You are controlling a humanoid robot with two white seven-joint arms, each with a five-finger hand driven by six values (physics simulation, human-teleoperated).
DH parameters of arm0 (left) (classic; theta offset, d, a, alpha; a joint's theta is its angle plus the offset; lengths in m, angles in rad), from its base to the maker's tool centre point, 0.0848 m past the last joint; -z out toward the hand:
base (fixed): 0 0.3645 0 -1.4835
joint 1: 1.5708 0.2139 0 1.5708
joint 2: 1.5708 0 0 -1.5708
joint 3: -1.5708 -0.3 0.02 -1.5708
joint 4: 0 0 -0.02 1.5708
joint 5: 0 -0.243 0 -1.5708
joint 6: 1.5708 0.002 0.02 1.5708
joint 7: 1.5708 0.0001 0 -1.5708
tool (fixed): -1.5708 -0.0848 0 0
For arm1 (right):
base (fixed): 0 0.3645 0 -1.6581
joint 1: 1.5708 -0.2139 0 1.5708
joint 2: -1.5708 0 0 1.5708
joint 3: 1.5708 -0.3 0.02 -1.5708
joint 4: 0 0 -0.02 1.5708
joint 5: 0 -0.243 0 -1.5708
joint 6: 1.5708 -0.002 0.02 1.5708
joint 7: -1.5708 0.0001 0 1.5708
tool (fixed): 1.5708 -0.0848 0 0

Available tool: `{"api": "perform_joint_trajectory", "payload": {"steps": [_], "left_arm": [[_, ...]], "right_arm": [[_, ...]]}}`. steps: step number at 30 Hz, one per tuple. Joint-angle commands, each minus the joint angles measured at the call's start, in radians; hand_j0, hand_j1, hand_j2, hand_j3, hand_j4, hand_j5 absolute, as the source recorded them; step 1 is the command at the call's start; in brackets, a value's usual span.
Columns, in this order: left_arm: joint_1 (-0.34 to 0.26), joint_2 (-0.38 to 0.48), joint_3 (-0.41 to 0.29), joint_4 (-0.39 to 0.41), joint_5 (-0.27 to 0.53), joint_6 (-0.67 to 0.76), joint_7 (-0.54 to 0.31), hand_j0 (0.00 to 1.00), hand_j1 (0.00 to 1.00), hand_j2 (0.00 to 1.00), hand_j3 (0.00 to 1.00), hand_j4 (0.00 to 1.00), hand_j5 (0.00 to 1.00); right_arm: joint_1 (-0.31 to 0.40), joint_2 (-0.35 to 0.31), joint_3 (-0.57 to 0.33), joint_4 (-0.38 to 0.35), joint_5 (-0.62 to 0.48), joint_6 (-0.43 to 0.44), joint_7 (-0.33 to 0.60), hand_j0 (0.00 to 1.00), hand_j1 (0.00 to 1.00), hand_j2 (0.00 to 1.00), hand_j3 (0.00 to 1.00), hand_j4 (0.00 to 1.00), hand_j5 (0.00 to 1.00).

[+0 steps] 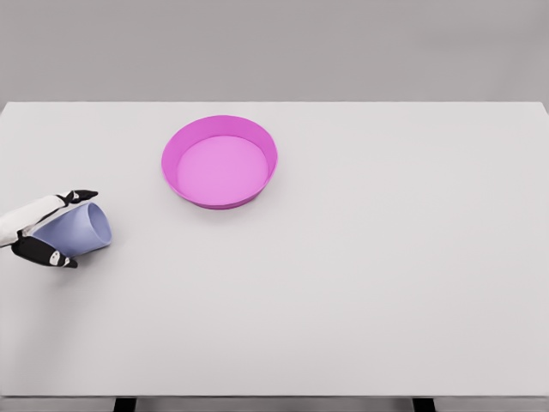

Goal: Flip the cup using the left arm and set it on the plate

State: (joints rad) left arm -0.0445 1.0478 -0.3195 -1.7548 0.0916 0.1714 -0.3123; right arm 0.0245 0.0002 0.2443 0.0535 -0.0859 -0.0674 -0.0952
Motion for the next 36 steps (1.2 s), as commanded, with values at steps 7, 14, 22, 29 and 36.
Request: {"api": "perform_joint_trajectory", "payload": {"steps": [7,14,22,29,36], "left_arm": [[0.002,0.000,-0.006,-0.002,0.010,0.000,-0.001,0.79,0.79,0.79,0.79,0.79,0.79],[0.002,0.000,0.010,-0.008,0.080,-0.044,0.001,0.72,0.72,0.72,0.72,0.72,0.72],[-0.011,-0.035,0.069,0.003,0.195,-0.317,0.050,0.65,0.65,0.65,0.65,0.65,0.65],[-0.095,-0.224,0.056,0.060,0.201,-0.352,0.061,0.64,0.64,0.64,0.64,0.64,0.64],[-0.207,-0.403,-0.010,0.132,0.227,-0.356,0.062,0.63,0.63,0.63,0.63,0.63,0.63]], "right_arm": [[0.000,0.000,0.000,0.000,-0.001,0.000,0.000,1.00,1.00,1.00,1.00,1.00,1.00],[0.000,0.000,0.000,0.000,0.000,0.000,0.000,1.00,1.00,1.00,1.00,1.00,1.00],[-0.002,0.000,0.000,0.000,0.000,0.000,0.000,1.00,1.00,1.00,1.00,1.00,1.00],[0.000,0.000,0.000,0.000,0.000,0.000,0.000,1.00,1.00,1.00,1.00,1.00,1.00],[-0.002,0.000,0.000,0.000,0.000,0.000,0.000,1.00,1.00,1.00,1.00,1.00,1.00]]}}
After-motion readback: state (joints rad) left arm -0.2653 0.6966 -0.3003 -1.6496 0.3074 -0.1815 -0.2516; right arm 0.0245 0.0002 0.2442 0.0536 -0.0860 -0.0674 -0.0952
